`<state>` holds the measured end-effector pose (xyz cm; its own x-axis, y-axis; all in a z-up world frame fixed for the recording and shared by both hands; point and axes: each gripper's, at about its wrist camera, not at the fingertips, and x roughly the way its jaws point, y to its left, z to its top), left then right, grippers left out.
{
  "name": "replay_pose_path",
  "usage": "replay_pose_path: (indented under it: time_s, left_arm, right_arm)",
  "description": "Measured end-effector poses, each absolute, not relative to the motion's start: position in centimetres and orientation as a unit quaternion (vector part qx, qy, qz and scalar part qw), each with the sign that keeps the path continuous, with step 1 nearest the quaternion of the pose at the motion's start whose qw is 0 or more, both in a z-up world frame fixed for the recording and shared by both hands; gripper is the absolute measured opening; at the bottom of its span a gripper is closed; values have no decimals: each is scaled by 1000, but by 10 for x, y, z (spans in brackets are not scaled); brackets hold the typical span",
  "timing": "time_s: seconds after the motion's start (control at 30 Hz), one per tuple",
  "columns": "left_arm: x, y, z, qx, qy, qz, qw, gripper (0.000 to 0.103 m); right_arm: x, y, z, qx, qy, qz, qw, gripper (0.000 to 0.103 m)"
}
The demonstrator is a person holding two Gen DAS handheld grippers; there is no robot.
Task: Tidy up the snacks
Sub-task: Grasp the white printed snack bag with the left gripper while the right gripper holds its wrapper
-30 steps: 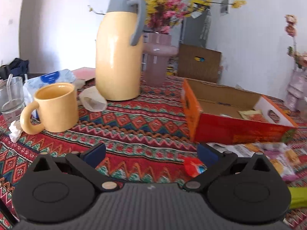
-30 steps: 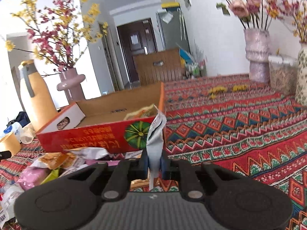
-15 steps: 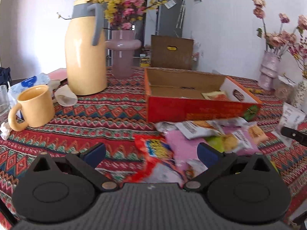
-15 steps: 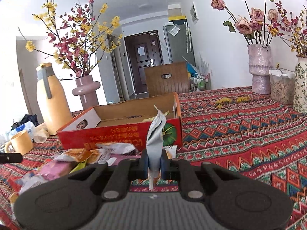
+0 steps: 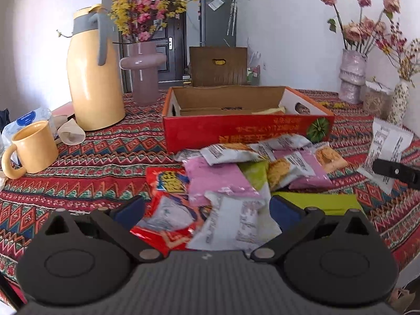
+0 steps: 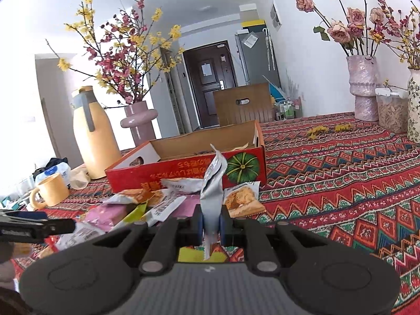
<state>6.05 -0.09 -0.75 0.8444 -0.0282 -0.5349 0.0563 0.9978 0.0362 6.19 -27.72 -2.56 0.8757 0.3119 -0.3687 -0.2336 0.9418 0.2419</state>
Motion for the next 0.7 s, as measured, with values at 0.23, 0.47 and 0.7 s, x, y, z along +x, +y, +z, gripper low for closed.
replay_pose_path:
  time_s: [0.23,0.47,0.7]
  left_arm:
    - [60,-13,-20,44,285,-13,958,65]
    - [57,-17,-21,42,285,-36,957,40]
    - [51,-15,-11,35,265,-40,963,40]
  right_arm:
    - [50,-282,-28,101,206,148,962,11]
    - [44,-282,-28,101,205,155,961,11]
    - [43,-276,-26,96,205,161,961,11]
